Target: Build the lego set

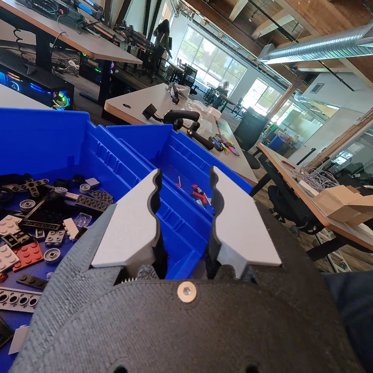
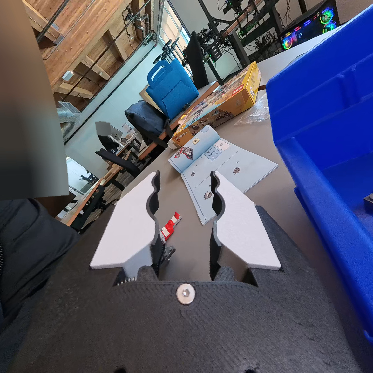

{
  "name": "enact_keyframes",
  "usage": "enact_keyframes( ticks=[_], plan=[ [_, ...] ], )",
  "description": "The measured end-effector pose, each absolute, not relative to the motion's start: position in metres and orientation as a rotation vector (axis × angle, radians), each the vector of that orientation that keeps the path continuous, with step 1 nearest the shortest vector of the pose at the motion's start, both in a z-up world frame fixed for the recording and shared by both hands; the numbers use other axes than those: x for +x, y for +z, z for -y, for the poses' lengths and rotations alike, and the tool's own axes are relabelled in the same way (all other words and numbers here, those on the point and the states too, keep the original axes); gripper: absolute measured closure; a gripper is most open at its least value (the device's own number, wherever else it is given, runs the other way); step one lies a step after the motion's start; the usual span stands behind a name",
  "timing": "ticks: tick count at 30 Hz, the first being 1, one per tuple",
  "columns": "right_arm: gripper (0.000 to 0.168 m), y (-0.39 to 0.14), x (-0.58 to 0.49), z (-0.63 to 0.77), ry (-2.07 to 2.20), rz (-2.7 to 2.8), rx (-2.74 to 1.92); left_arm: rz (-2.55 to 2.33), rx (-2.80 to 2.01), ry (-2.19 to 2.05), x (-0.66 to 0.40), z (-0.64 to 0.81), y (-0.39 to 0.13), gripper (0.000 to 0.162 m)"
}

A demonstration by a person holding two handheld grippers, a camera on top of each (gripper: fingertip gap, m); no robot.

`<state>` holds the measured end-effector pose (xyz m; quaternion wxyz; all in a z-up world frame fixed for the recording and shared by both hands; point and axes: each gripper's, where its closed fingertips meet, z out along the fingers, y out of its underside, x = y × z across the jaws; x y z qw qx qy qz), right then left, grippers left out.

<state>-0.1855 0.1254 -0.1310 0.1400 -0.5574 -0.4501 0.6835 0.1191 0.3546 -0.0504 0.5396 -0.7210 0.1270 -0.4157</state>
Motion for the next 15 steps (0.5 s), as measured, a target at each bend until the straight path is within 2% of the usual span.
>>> enact_keyframes(
  ticks=[15],
  plan=[
    [0.118,-0.1307,-0.1843,-0.1247,1.991,1.3,-1.61,-0.296,-1.764,-0.964,0.1196,-0.3585,-0.0601,0.115]
  ],
)
